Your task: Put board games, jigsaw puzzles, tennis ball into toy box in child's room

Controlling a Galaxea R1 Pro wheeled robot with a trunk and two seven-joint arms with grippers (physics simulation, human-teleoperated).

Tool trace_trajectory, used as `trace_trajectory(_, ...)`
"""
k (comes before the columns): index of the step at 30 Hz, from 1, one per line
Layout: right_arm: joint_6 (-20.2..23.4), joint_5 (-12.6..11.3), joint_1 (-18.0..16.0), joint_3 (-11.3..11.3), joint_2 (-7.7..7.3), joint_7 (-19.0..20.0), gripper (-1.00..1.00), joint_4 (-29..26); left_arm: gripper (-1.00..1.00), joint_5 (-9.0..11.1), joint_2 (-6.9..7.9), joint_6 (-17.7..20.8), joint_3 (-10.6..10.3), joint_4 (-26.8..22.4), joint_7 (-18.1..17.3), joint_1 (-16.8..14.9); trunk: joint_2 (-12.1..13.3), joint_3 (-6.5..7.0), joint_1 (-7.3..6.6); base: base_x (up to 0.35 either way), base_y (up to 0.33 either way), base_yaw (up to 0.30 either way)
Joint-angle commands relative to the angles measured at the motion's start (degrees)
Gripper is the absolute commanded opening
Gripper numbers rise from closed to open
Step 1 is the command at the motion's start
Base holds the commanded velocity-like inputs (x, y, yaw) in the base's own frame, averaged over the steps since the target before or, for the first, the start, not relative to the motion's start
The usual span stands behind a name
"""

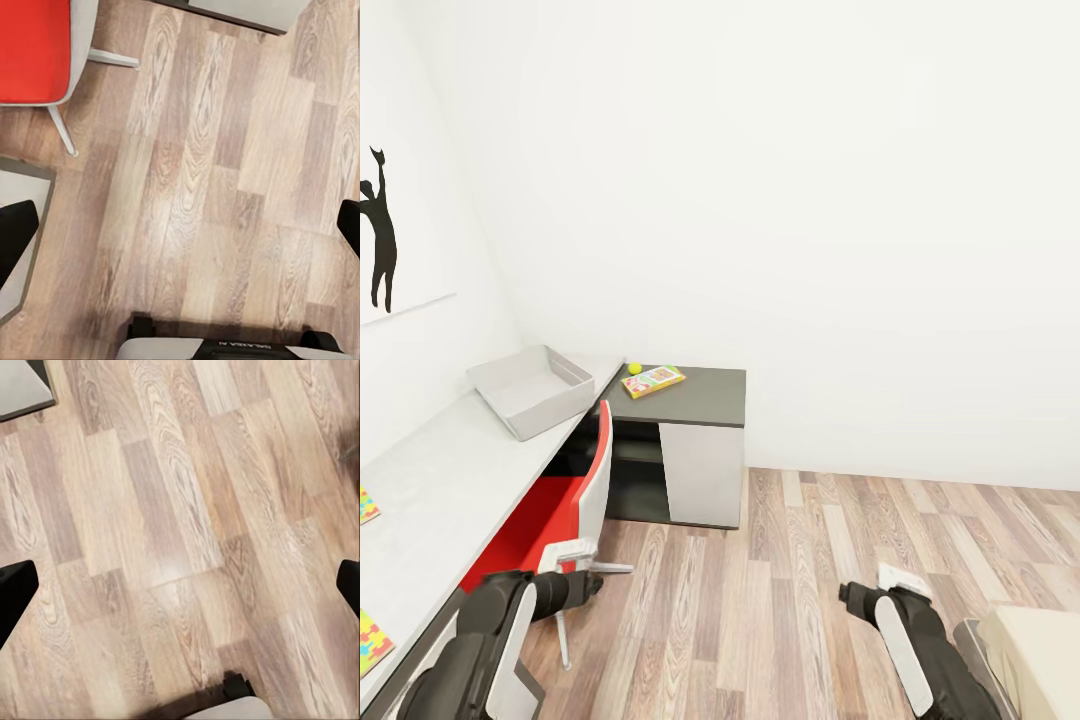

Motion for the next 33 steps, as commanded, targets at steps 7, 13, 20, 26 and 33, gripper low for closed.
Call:
trace_trajectory(7, 3.1, -0.8, -1.5, 0.0, -0.26, -2.5, 1.00, -2.6, 1.00, -0.1, -0.04, 0.4, 0.0, -1.2, -0.3, -0.1, -0.1, -0.13, 0.04, 0.007, 0.000, 0.000)
trace_trajectory(13, 3.1, -0.9, -1.6, 0.1, 0.07, -2.5, 1.00, -3.4, 1.00, -0.1, -0.12, 0.4, -0.3, -1.4, -0.3, 0.0, -0.1, -0.13, 0.04, 0.206, 0.000, 0.000)
trace_trajectory(20, 2.7, -0.3, -1.5, 0.7, 0.48, -2.7, 1.00, -3.5, 1.00, -0.1, -0.14, 0.4, -2.0, -1.4, -0.2, 0.0, -0.1, -0.13, 0.04, 0.183, 0.000, 0.000)
trace_trajectory(26, 2.7, -0.7, -1.6, 0.3, 0.22, -2.7, 1.00, -3.6, 1.00, -0.1, -0.14, 0.4, -2.1, -1.4, -0.2, 0.0, -0.1, -0.13, 0.04, 0.140, -0.045, 0.000)
trace_trajectory(33, 2.7, -0.8, -1.6, 0.2, 0.56, -2.8, 1.00, -4.0, 1.00, -0.1, -0.14, 0.4, -2.2, -1.4, -0.2, 0.0, -0.1, -0.09, 0.04, 0.241, -0.142, 0.039)
